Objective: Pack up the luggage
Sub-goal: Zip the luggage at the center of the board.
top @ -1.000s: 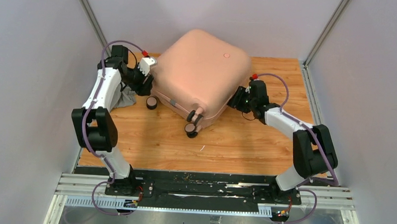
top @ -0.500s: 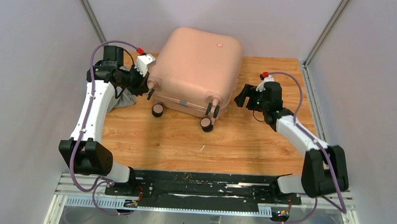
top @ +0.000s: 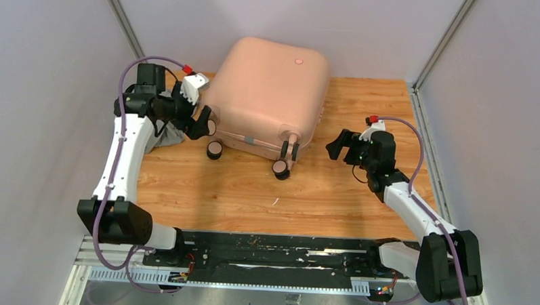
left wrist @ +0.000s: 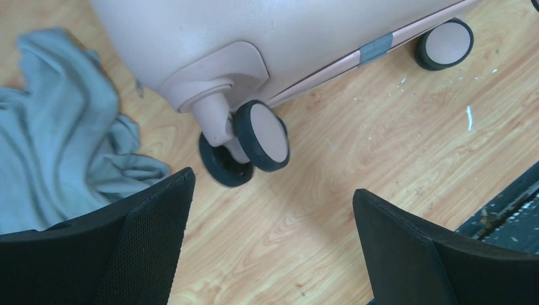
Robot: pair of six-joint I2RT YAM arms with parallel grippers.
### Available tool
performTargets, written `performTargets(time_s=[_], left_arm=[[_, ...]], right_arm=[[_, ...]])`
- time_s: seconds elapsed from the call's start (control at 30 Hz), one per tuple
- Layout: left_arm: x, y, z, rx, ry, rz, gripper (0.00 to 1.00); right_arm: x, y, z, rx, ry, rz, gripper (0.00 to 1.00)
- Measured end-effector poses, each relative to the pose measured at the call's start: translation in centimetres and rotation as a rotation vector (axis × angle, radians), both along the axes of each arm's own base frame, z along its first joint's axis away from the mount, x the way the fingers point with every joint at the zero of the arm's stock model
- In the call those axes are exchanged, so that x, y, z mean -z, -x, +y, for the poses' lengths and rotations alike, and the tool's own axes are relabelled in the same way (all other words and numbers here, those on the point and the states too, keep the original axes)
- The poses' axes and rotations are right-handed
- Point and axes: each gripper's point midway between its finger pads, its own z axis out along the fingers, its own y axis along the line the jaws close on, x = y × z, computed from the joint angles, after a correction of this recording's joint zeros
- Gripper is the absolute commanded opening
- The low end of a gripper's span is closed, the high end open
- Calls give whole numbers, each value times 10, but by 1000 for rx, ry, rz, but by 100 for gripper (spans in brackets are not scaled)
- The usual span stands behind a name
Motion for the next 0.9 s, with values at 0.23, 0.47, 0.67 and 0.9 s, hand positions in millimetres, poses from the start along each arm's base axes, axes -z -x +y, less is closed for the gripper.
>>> performTargets(time_s=[0.23, 0.47, 0.67, 0.9], left_arm=[[-16, 7, 6, 14, -49, -128, 100], [48, -36, 14, -68, -57, 29, 100], [47, -57, 14, -155, -13, -1, 94], [53, -67, 7, -192, 57, 27, 58]], right_arm=[[-9, -11, -8, 49, -83, -20, 100], [13, -11, 3, -14, -81, 73, 100], [17, -10, 9, -60, -65, 77, 88], [23, -16, 24, -152, -74, 40, 84]])
